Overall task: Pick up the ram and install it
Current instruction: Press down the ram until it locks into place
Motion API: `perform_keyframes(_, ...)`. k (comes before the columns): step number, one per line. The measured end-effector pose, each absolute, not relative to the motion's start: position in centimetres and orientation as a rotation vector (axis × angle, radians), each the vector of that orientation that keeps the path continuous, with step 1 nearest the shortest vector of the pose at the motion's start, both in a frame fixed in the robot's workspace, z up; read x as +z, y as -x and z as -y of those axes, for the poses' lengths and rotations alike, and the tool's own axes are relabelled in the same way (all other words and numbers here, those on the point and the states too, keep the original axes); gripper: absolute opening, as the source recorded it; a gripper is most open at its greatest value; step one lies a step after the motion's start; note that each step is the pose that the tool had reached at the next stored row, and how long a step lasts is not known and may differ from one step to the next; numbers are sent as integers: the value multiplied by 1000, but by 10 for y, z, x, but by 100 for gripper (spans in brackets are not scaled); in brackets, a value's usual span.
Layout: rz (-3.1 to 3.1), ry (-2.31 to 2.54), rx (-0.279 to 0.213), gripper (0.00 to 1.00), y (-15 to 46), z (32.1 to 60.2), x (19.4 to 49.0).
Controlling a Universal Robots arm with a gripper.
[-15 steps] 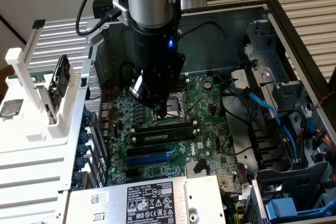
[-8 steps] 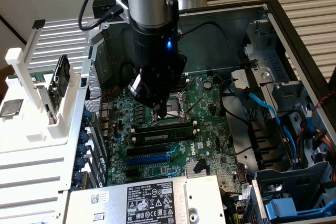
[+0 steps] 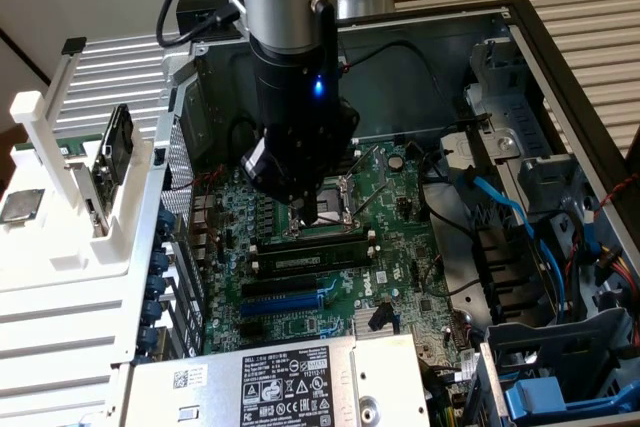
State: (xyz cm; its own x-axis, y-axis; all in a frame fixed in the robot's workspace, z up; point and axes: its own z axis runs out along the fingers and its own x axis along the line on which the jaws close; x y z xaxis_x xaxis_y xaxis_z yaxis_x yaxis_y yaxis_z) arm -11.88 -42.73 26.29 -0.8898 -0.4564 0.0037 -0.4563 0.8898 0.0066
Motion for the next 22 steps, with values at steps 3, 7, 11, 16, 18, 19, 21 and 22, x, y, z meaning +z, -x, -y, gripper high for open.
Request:
perform_keyframes(3,3063,-675,-9,10,119,427,263)
perform_keyframes(7,3084,-577,-11,10,119,427,263)
perform_keyframes(11,3101,-474,-12,10,119,427,263)
perform_keyframes(16,3114,-383,-13,10,119,427,263)
perform_keyframes(18,3118,-350,-13,10,119,427,263)
perform_keyframes(19,3119,-339,-14,10,119,427,263)
perform_keyframes(21,3122,-317,-15,10,119,427,263)
perform_keyframes(22,3123,-308,-16,10,119,427,263)
